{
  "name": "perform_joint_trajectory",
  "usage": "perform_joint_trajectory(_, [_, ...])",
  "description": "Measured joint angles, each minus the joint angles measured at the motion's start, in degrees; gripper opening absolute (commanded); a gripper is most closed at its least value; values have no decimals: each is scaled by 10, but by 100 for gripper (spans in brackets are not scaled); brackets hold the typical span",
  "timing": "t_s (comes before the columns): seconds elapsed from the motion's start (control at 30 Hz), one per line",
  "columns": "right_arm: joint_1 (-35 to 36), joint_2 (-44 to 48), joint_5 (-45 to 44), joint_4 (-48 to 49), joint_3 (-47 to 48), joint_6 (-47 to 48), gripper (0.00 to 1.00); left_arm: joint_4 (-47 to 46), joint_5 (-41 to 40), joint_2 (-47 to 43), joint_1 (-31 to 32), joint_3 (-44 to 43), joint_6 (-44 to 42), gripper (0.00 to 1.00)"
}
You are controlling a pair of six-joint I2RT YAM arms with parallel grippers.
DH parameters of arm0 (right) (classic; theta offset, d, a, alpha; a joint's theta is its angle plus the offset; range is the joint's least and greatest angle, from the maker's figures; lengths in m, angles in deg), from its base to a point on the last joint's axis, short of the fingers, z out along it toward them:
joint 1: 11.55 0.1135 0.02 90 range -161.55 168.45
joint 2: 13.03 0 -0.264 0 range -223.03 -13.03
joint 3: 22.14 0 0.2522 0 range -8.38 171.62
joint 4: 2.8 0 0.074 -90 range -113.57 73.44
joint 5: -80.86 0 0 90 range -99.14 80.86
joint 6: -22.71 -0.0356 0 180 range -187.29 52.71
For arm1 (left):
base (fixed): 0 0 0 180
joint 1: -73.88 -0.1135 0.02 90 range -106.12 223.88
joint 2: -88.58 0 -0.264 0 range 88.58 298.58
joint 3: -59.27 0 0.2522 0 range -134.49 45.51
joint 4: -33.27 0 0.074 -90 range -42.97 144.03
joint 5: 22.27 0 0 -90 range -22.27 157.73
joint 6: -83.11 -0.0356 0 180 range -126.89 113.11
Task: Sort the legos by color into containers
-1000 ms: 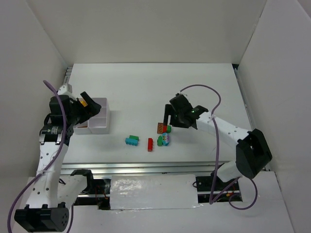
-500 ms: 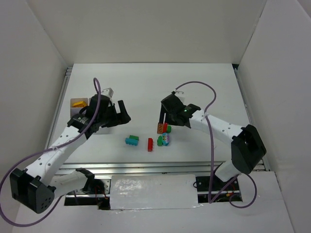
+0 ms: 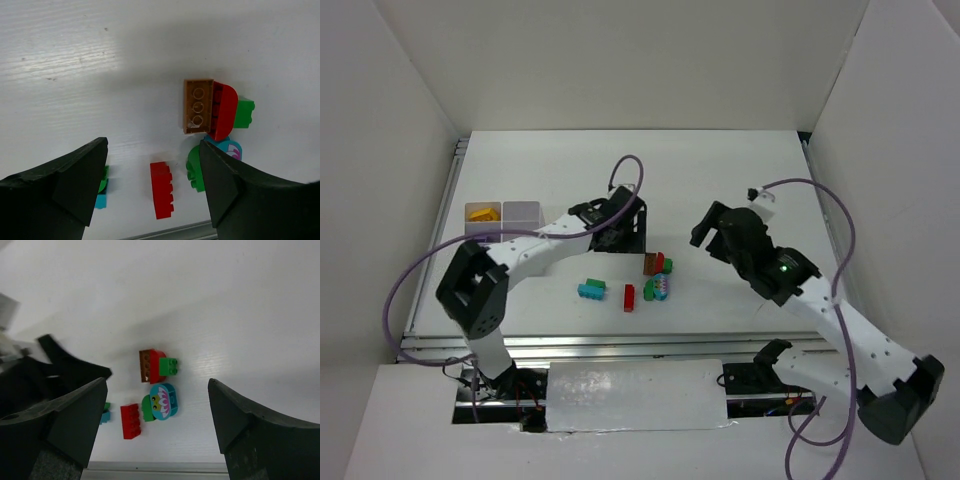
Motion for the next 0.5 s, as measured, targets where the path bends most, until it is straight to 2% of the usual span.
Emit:
perform_joint_trajectory(0.2, [-10, 100, -6, -45, 14, 13, 89, 10, -7, 106, 28, -66, -1, 81])
perform_joint_trajectory(0.5, [-11, 132, -4, -85, 23, 34, 89, 16, -6, 165, 46, -106, 4, 80])
